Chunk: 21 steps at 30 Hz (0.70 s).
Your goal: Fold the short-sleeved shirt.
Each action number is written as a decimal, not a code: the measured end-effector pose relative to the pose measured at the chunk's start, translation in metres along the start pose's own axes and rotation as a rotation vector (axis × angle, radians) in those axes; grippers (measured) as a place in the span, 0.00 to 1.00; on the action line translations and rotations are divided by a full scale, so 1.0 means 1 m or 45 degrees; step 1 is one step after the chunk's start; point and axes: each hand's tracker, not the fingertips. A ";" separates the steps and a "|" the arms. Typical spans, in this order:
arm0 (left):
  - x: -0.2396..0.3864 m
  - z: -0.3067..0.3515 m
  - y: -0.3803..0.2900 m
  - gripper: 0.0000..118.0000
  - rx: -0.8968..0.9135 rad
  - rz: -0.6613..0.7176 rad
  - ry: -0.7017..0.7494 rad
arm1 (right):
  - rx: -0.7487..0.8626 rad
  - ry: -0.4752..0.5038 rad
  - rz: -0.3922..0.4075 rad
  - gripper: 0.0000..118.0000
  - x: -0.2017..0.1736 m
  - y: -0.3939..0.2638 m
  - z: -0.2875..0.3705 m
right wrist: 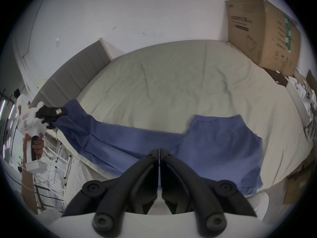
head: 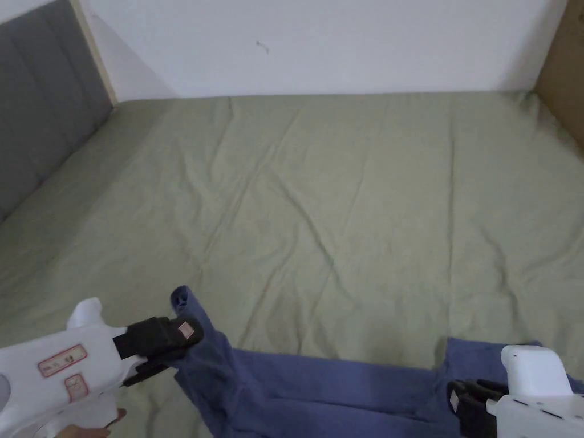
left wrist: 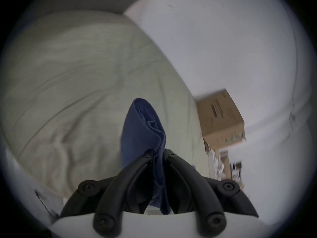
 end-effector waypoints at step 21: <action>0.089 -0.177 -0.131 0.84 -0.643 -0.270 -0.087 | 0.038 -0.172 -0.264 0.02 0.107 -0.034 0.025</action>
